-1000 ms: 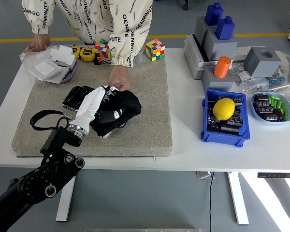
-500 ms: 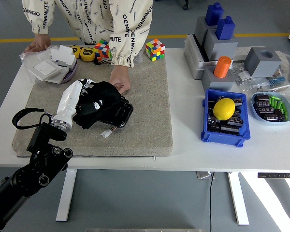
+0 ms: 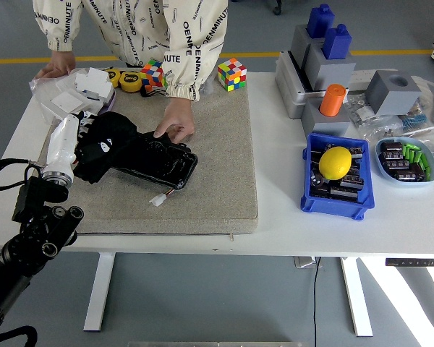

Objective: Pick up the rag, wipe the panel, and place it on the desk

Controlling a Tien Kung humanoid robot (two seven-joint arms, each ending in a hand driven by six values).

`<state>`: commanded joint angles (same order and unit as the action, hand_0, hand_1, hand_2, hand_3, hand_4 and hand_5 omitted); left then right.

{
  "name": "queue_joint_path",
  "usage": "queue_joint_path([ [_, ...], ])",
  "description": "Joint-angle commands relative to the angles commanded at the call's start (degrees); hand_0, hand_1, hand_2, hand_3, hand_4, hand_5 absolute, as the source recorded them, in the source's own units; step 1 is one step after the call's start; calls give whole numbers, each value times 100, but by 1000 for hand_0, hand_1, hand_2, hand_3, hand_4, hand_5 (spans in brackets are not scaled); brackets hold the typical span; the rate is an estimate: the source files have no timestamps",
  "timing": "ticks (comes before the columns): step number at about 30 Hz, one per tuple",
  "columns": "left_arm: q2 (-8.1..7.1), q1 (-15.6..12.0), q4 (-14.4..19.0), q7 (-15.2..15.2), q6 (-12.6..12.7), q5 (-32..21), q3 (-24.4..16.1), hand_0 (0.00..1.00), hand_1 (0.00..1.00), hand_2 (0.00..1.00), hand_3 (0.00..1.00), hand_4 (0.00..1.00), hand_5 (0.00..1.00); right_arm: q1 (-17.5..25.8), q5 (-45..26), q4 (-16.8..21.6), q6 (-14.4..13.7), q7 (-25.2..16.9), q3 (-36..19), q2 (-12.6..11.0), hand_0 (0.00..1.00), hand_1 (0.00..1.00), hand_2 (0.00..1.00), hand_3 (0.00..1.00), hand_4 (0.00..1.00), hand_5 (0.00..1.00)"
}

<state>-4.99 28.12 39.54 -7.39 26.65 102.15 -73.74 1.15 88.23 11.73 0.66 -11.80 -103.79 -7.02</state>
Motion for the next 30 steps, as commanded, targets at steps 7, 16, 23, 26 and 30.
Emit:
queue_joint_path([
  [7, -18, 17, -143, -94, 122, 64, -311, 272, 264, 303, 546, 677, 2, 13, 12, 1, -1, -3, -17, 11, 543, 562, 494, 522, 893, 358],
  [16, -31, -61, 19, -93, 111, 6, -152, 272, 264, 302, 546, 677, 2, 9, -15, 15, -1, -9, -2, 21, 542, 562, 494, 522, 894, 357],
  [23, -63, -149, 292, -83, 112, -174, 280, 274, 263, 303, 546, 675, 2, 17, -15, 20, 0, -12, -6, 17, 543, 560, 494, 521, 893, 357],
  [26, -92, -185, 404, -56, 105, -263, 516, 274, 263, 303, 546, 675, 2, 20, -19, 23, 0, -13, 0, 16, 543, 560, 494, 521, 893, 357],
  [30, -115, -253, 614, -11, 86, -368, 814, 274, 262, 302, 546, 675, 2, 18, -8, 21, -1, -15, -19, 21, 543, 560, 494, 521, 892, 356],
])
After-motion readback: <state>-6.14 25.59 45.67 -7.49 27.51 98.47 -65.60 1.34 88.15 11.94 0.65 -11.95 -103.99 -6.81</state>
